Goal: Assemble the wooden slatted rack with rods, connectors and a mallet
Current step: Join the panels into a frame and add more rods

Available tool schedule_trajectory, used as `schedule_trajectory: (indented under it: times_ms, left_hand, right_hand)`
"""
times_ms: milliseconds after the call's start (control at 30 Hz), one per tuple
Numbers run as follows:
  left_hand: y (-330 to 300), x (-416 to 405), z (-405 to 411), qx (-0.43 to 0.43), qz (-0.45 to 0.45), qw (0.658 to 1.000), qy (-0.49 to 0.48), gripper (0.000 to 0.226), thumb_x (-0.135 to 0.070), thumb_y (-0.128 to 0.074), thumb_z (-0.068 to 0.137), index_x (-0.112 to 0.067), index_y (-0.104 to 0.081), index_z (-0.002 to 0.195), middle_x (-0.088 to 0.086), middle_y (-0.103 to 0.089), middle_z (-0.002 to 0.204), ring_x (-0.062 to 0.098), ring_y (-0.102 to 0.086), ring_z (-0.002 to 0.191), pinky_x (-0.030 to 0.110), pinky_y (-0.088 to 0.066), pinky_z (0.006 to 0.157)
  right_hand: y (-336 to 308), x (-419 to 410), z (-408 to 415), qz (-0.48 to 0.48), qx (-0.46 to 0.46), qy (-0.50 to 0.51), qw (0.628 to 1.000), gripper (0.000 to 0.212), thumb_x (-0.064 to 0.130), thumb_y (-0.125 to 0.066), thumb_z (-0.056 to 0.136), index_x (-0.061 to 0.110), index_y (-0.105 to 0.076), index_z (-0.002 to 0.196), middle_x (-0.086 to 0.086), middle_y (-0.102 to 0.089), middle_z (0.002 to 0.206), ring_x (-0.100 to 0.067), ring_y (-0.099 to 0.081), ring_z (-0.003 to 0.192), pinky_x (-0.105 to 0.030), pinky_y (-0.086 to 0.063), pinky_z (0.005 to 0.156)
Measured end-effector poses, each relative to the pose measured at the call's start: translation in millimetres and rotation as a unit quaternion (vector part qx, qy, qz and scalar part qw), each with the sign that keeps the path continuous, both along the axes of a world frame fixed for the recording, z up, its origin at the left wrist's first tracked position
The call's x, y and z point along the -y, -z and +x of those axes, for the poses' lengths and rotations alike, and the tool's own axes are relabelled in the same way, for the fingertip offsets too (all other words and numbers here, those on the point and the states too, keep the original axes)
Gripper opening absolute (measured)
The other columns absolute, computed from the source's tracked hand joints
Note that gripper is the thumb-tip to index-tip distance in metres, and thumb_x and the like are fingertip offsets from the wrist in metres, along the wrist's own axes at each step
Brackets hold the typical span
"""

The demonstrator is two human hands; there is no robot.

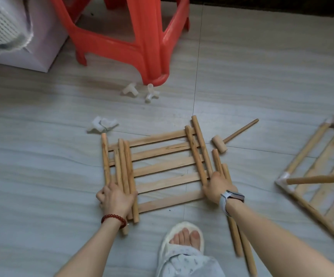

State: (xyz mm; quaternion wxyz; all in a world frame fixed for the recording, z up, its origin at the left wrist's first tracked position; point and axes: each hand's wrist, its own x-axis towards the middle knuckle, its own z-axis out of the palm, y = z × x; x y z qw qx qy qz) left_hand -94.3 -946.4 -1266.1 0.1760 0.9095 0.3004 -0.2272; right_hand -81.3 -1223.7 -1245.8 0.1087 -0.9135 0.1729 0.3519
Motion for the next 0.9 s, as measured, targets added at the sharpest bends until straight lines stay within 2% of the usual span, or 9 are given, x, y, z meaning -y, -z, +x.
schedule_trajectory:
  times_ms: [67,167,233,300,467,633,733,833,900]
  left_hand:
    - [-3,8,3,-0.028,0.018,0.999,0.042,0.077,-0.052,-0.07,0.074,-0.007,-0.042,0.13,0.013,-0.043,0.135,0.034,-0.028,0.128,0.045,-0.036,0.101]
    - [-4,21,-1,-0.052,0.075,0.987,0.135,0.073,-0.054,-0.067,0.074,-0.013,-0.041,0.128,0.009,-0.044,0.135,0.031,-0.026,0.132,0.053,-0.02,0.11]
    - [-4,28,-2,-0.028,0.095,0.977,0.186,0.073,-0.054,-0.064,0.076,-0.016,-0.037,0.132,0.006,-0.045,0.135,0.027,-0.025,0.136,0.057,-0.01,0.111]
    - [-4,32,4,0.004,0.088,0.976,0.2,0.077,-0.056,-0.061,0.078,-0.018,-0.031,0.138,0.005,-0.044,0.137,0.025,-0.03,0.133,0.05,-0.017,0.11]
    - [2,46,20,0.008,-0.004,0.971,0.24,0.088,-0.041,-0.063,0.081,-0.015,-0.011,0.148,0.01,-0.038,0.138,0.026,-0.038,0.127,0.037,-0.04,0.099]
    - [6,53,20,0.046,-0.026,0.973,0.223,0.076,-0.026,-0.06,0.085,-0.013,-0.018,0.147,0.01,-0.042,0.132,0.026,-0.041,0.122,0.037,-0.044,0.09]
    - [9,49,40,0.067,-0.038,0.984,0.159,0.074,-0.021,-0.064,0.083,-0.011,-0.024,0.145,0.016,-0.044,0.124,0.036,-0.052,0.109,0.043,-0.048,0.077]
    - [17,47,52,0.086,-0.004,0.988,0.125,0.06,-0.017,-0.062,0.082,-0.002,-0.038,0.135,0.024,-0.046,0.117,0.042,-0.05,0.105,0.048,-0.045,0.078]
    - [22,47,53,0.091,0.044,0.986,0.135,0.06,-0.026,-0.063,0.08,0.002,-0.045,0.13,0.026,-0.049,0.117,0.042,-0.047,0.107,0.051,-0.041,0.084]
  right_hand:
    - [-3,-2,-5,-0.035,-0.014,-0.01,0.999,0.031,0.018,-0.041,0.094,0.005,-0.043,0.121,-0.013,-0.048,0.129,-0.03,-0.051,0.117,-0.033,-0.041,0.08]
    - [0,-6,-13,-0.051,0.009,-0.006,0.999,0.04,0.014,-0.042,0.091,0.004,-0.035,0.129,-0.017,-0.037,0.14,-0.031,-0.037,0.132,-0.035,-0.04,0.099]
    - [-1,-7,-10,-0.04,0.064,0.007,0.997,0.052,0.01,-0.04,0.09,0.007,-0.024,0.139,-0.017,-0.022,0.15,-0.034,-0.026,0.138,-0.037,-0.035,0.105]
    - [-3,-6,-3,-0.036,0.122,-0.021,0.992,0.06,0.007,-0.038,0.09,0.012,-0.015,0.145,-0.013,-0.01,0.156,-0.035,-0.025,0.135,-0.038,-0.031,0.106]
    - [1,-11,20,-0.024,0.156,-0.043,0.987,0.059,0.007,-0.039,0.089,0.013,-0.019,0.144,-0.019,-0.023,0.147,-0.031,-0.024,0.138,-0.04,-0.031,0.104]
    - [3,-8,25,0.006,0.137,-0.037,0.99,0.06,0.02,-0.046,0.092,0.016,-0.019,0.146,-0.016,-0.017,0.15,-0.031,-0.026,0.136,-0.037,-0.033,0.1]
    - [6,6,21,0.015,0.166,-0.045,0.985,0.052,0.022,-0.047,0.093,0.016,-0.032,0.142,-0.013,-0.028,0.147,-0.035,-0.045,0.117,-0.039,-0.037,0.089]
    - [12,22,15,0.025,0.213,0.014,0.977,0.044,0.011,-0.05,0.089,0.008,-0.049,0.133,-0.018,-0.055,0.118,-0.038,-0.052,0.093,-0.041,-0.041,0.078]
    - [15,30,13,0.018,0.209,0.016,0.978,0.049,0.011,-0.051,0.088,0.008,-0.046,0.137,-0.017,-0.056,0.106,-0.037,-0.052,0.091,-0.04,-0.042,0.074]
